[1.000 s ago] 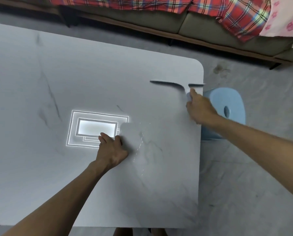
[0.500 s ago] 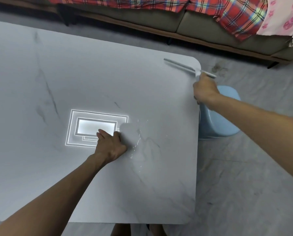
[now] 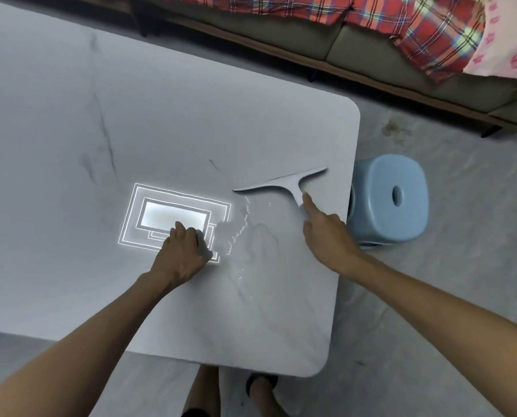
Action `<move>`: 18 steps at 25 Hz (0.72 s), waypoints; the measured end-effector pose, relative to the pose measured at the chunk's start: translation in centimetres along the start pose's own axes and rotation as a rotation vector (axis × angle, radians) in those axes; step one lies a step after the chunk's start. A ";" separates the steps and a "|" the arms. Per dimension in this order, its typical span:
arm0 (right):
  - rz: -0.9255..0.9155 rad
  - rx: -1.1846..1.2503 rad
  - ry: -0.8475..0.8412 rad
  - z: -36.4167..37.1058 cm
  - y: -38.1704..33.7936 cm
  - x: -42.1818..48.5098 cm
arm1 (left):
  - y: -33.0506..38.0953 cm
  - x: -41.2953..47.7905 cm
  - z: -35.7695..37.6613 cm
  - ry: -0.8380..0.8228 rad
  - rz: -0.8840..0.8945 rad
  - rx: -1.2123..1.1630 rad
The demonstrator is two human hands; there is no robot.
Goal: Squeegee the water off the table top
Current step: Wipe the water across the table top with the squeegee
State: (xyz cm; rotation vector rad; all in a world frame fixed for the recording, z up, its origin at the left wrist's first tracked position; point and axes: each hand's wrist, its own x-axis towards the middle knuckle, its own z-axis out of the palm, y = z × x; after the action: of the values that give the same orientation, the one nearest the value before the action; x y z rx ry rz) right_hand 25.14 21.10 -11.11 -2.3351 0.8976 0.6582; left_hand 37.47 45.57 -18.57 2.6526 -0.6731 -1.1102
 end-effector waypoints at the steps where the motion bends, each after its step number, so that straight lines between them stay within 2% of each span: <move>1: -0.039 -0.030 -0.002 0.5 1.1 -1.3 | -0.4 -1.2 1.2 -0.010 -0.002 0.019; 5: -0.158 -0.168 -0.003 1.6 6.0 -5.9 | -1.3 -5.3 5.8 0.003 -0.063 -0.031; 12: -0.137 -0.174 -0.048 1.5 12.4 -11.3 | 0.0 -9.9 10.3 -0.014 -0.114 -0.095; 15: -0.083 -0.067 -0.042 -0.2 12.3 -11.4 | 1.1 -9.6 10.2 -0.027 -0.225 -0.188; 18: -0.050 0.016 0.057 -2.6 9.8 -6.3 | 2.1 -8.2 9.7 -0.041 -0.300 -0.229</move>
State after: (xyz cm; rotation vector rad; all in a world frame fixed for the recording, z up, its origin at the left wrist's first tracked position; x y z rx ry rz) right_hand 14.64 16.04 -8.46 -2.3648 0.8629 0.5641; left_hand 24.78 47.64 -19.54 2.5909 -0.1420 -1.2343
